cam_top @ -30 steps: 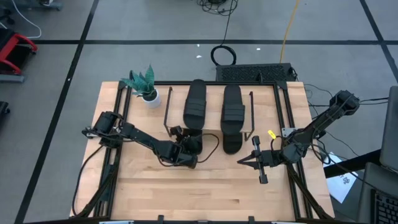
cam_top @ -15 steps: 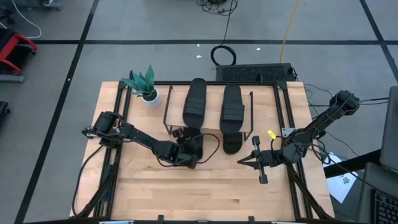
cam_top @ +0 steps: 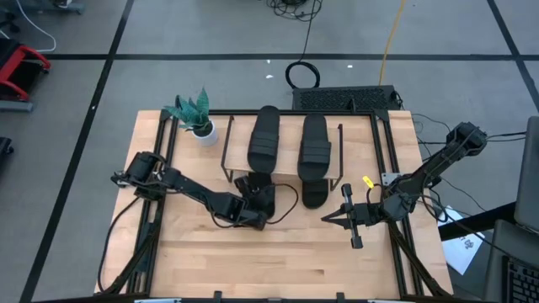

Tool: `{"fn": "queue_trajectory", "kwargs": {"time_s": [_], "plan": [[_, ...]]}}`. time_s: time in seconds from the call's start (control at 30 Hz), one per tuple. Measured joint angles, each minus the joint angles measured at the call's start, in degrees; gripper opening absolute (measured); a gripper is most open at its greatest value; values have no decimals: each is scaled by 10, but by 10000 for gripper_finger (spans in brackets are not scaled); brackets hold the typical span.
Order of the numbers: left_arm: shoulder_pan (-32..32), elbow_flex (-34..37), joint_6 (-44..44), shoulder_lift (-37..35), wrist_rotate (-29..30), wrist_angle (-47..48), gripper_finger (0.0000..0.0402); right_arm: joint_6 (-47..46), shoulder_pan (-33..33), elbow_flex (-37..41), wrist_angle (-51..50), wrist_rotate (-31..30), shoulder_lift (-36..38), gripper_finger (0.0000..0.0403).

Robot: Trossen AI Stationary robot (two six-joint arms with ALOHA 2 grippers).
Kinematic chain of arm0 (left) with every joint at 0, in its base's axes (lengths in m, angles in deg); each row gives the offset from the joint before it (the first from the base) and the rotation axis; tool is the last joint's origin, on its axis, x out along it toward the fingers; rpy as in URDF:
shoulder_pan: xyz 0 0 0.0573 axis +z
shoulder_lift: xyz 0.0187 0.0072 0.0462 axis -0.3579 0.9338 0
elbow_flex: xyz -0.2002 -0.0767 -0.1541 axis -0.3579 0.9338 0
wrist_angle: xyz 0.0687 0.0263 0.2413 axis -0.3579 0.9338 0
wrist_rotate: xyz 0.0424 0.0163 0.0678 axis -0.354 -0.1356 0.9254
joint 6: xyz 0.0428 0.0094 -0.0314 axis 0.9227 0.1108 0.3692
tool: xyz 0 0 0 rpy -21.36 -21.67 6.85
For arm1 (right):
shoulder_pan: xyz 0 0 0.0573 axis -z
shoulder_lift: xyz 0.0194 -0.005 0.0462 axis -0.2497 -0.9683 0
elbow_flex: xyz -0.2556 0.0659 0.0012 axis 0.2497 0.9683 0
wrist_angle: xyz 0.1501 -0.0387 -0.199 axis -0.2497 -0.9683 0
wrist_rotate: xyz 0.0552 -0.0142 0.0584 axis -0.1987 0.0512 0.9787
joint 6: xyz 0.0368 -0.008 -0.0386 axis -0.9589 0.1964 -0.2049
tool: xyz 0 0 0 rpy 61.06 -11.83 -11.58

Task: Pick and place slides into the shelf
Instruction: Put the black slipper under the shelf

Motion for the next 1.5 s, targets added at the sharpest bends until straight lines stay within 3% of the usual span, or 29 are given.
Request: {"fn": "queue_trajectory", "kwargs": {"time_s": [0.5,0.8,1.07,1.27,1.5], "plan": [[-17,-68,25,3,4,94,273,0,0,0,0,0,0,0],[-8,-63,-5,3,24,96,322,0,0,0,0,0,0,0],[13,-57,-54,2,-78,97,396,0,0,0,0,0,0,0],[18,-57,-59,1,-104,96,383,0,0,0,0,0,0,0],[7,-66,-12,1,-85,99,390,0,0,0,0,0,0,0]]}}
